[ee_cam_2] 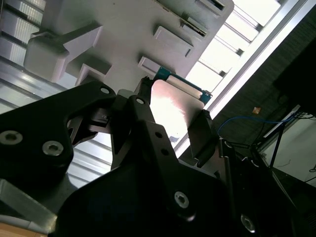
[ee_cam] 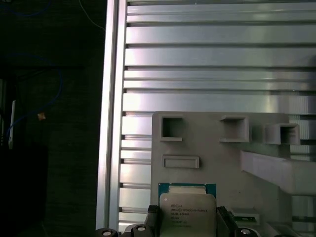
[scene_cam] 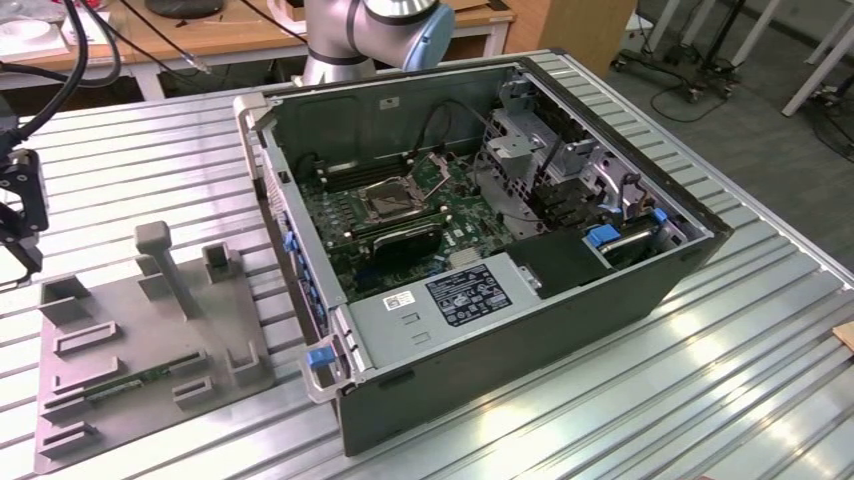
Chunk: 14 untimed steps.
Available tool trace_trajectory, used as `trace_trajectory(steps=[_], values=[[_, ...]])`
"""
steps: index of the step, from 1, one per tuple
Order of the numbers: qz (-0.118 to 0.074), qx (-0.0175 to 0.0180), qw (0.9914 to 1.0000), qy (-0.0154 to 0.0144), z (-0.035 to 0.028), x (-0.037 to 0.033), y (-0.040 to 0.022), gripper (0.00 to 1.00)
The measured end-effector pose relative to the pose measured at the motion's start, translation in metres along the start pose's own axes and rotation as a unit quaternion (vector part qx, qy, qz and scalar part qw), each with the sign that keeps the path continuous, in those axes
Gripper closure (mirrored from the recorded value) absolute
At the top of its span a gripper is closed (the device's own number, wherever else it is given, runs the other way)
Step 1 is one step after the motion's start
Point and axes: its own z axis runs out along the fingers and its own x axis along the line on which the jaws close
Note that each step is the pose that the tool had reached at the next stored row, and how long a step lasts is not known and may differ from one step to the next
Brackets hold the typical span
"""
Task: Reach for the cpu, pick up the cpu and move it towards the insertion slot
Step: 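Pick up the cpu and move it towards the insertion slot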
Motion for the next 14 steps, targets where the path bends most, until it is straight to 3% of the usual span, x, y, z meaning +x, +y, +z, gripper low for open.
trace_trajectory(steps=[14], values=[[0.000,-0.0001,1.00000,-0.0001,-0.0009,-0.0028,0.0000,0.46]])
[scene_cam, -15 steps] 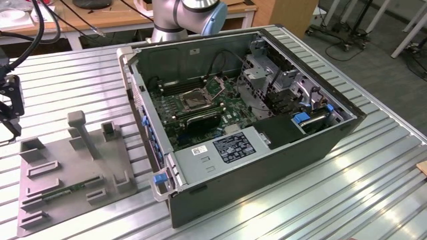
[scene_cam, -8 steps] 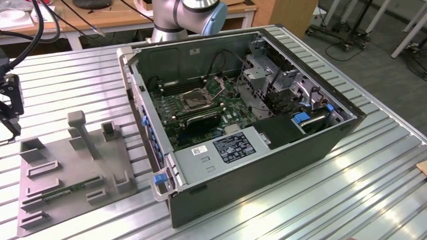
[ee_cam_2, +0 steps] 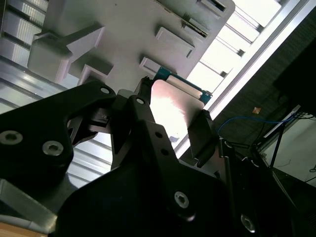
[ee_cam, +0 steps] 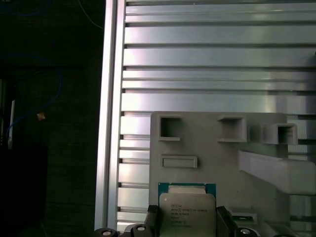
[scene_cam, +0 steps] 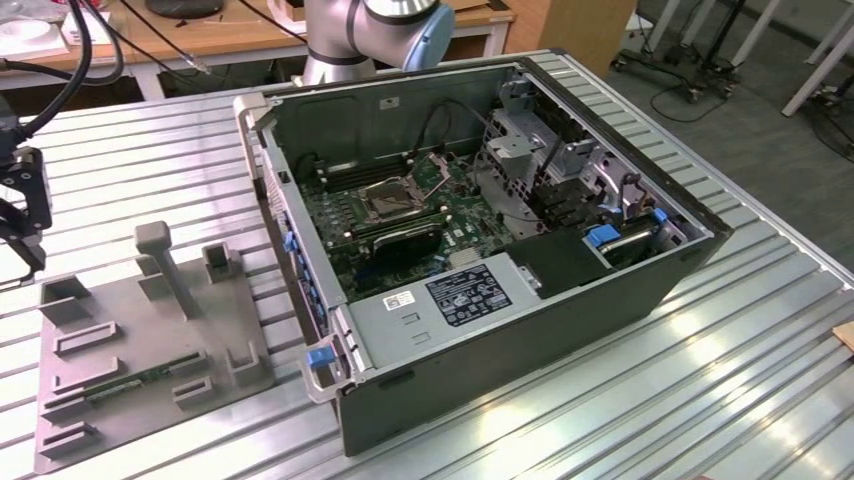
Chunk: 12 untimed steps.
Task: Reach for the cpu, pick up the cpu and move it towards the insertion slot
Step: 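Pick up the cpu and move it towards the insertion slot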
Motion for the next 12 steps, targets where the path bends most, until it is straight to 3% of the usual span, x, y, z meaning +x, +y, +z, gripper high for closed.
trace_trajectory(steps=[4,12], values=[[0.000,0.0000,1.00000,0.0001,-0.0006,-0.0005,0.0000,0.46],[0.000,-0.0001,1.00000,-0.0001,-0.0089,-0.0006,0.0003,0.46]])
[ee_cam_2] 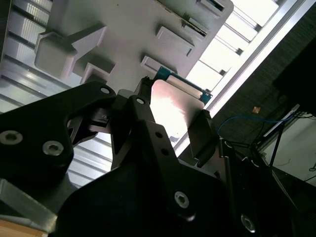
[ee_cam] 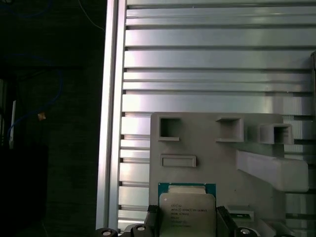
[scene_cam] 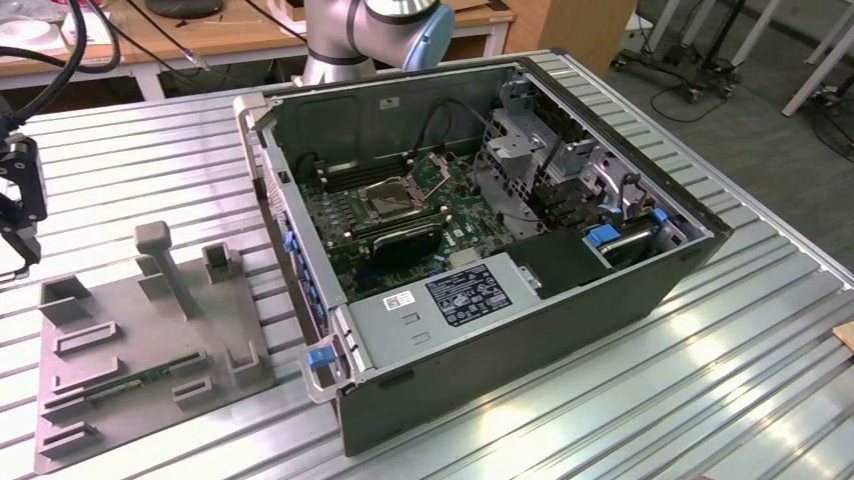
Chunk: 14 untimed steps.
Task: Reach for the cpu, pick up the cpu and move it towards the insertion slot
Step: 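Pick up the cpu and move it towards the insertion slot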
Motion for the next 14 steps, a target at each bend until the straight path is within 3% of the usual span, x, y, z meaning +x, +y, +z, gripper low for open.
trace_trajectory(steps=[5,14], values=[[0.000,0.0002,1.00000,0.0003,-0.0005,-0.0007,0.0000,0.46],[0.000,0.0001,1.00000,0.0001,-0.0002,-0.0090,-0.0001,0.46]])
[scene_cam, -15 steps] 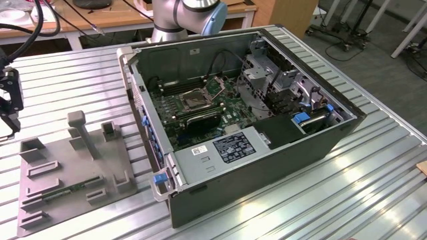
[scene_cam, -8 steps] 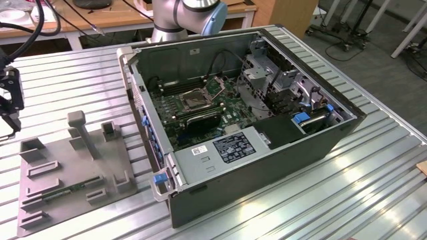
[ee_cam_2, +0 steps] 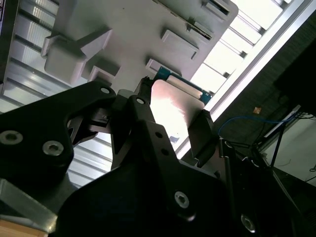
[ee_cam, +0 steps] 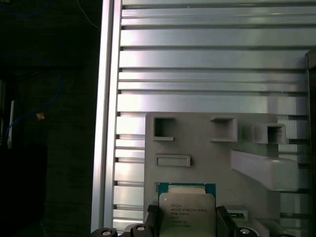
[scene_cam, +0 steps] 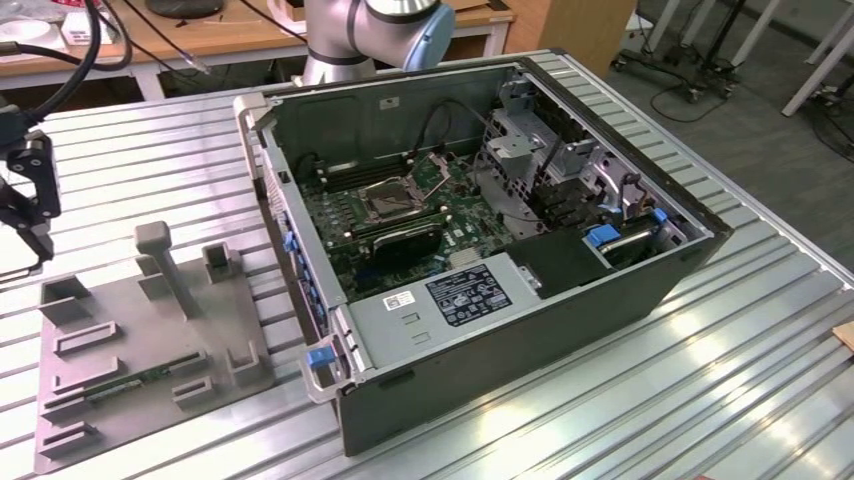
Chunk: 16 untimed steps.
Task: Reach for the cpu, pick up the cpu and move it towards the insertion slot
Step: 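Pick up the cpu and move it towards the insertion slot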
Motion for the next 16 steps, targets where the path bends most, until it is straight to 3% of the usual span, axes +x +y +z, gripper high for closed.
trace_trajectory(steps=[16], values=[[0.000,0.0000,1.00000,0.0000,0.0002,-0.0205,-0.0004,0.46]])
